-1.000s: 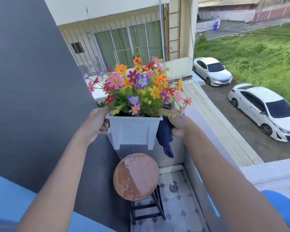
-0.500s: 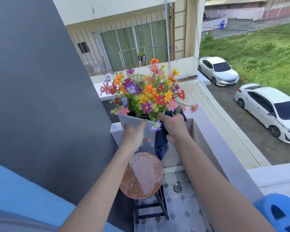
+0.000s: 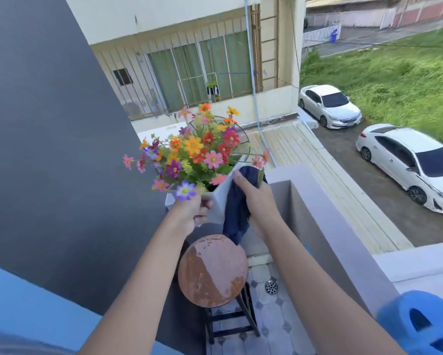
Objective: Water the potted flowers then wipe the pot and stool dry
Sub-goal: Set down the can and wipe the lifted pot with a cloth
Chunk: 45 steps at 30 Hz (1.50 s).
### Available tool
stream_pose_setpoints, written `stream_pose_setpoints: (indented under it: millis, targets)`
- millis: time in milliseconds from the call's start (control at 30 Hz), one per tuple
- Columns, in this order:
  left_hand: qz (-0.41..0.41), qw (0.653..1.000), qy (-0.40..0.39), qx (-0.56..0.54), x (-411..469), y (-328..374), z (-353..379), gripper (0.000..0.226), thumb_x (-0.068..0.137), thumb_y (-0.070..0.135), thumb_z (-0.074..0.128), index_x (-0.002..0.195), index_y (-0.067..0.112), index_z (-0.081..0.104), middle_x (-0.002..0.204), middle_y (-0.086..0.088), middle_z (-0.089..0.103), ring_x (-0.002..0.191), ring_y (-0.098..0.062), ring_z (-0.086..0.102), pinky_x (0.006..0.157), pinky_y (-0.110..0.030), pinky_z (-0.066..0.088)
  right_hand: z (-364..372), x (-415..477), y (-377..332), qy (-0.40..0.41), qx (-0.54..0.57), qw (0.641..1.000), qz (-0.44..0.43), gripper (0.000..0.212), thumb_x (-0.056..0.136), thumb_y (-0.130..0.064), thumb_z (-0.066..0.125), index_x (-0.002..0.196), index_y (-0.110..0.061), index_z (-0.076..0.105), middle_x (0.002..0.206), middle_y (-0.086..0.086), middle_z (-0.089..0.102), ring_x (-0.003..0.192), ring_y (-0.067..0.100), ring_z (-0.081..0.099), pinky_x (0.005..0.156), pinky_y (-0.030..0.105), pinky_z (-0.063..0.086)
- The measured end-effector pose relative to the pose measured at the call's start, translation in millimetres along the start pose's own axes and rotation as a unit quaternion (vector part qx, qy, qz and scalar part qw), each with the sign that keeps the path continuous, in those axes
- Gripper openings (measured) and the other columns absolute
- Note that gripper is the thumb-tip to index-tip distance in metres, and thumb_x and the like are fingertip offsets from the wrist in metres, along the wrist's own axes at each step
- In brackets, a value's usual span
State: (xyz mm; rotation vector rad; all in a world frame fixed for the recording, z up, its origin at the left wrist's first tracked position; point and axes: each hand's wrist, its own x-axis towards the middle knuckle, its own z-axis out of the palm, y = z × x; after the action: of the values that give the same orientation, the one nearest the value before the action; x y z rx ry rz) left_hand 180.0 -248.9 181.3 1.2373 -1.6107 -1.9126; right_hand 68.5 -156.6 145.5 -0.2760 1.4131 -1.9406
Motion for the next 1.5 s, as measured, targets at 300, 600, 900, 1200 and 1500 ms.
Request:
stream_pose_setpoints:
  millis: [300,600,900,1200,1500]
  targets:
    - [0.013,0.999,-0.018,-0.039,-16.7,3.3,-3.0,0.032,0.103,0.015,0.031,0.072,0.013,0.041,0.052,-0.004,0.047,0.027,-0.003,0.021,0.034,-0.014,0.013,-15.7,26.4,-37.5,0.042,-0.12,0.985,-0.12,0.031,0.094,0.001,0.051,0.072,-0.02,0.053,0.065,-0.004,0.053,0.064,0.014,0.054,0.059,0.023,0.044]
    - [0.037,0.997,0.036,-0.059,-7.3,16.6,0.2,0.036,0.105,0.019,0.024,0.072,0.013,0.04,0.057,-0.005,0.044,0.024,-0.002,0.022,0.031,-0.012,0.012,14.9,-23.9,-4.2,-0.032,-0.173,0.962,-0.211,0.027,0.088,-0.005,0.064,0.072,-0.017,0.047,0.065,-0.003,0.049,0.058,0.004,0.046,0.057,0.021,0.036]
    - [0.049,0.993,0.041,-0.094,-16.4,19.6,-14.2,0.026,0.1,0.013,0.03,0.077,0.013,0.044,0.046,-0.003,0.05,0.025,-0.005,0.025,0.033,-0.01,0.015,-5.1,-32.8,56.5,-0.011,-0.211,0.965,-0.157,0.041,0.091,0.004,0.054,0.07,-0.026,0.037,0.062,-0.008,0.039,0.05,-0.003,0.043,0.052,0.016,0.033]
    - [0.09,0.992,0.076,0.039,-22.2,18.5,-7.8,0.019,0.079,0.023,0.046,0.065,0.01,0.045,0.056,-0.007,0.048,0.028,-0.009,0.028,0.037,-0.013,0.016,27.4,-37.3,21.1,0.014,-0.108,0.966,-0.236,0.035,0.093,0.001,0.056,0.07,-0.017,0.036,0.062,-0.006,0.037,0.051,0.002,0.035,0.051,0.015,0.031]
    - [0.071,0.997,0.021,-0.024,-39.2,17.1,-15.2,0.03,0.101,0.016,0.036,0.075,0.007,0.049,0.046,0.0,0.053,0.027,-0.007,0.029,0.034,-0.016,0.018,14.4,3.1,-24.1,0.119,-0.127,0.96,-0.221,0.005,0.095,-0.008,0.054,0.093,-0.008,0.049,0.075,-0.005,0.05,0.064,-0.002,0.049,0.059,0.016,0.036]
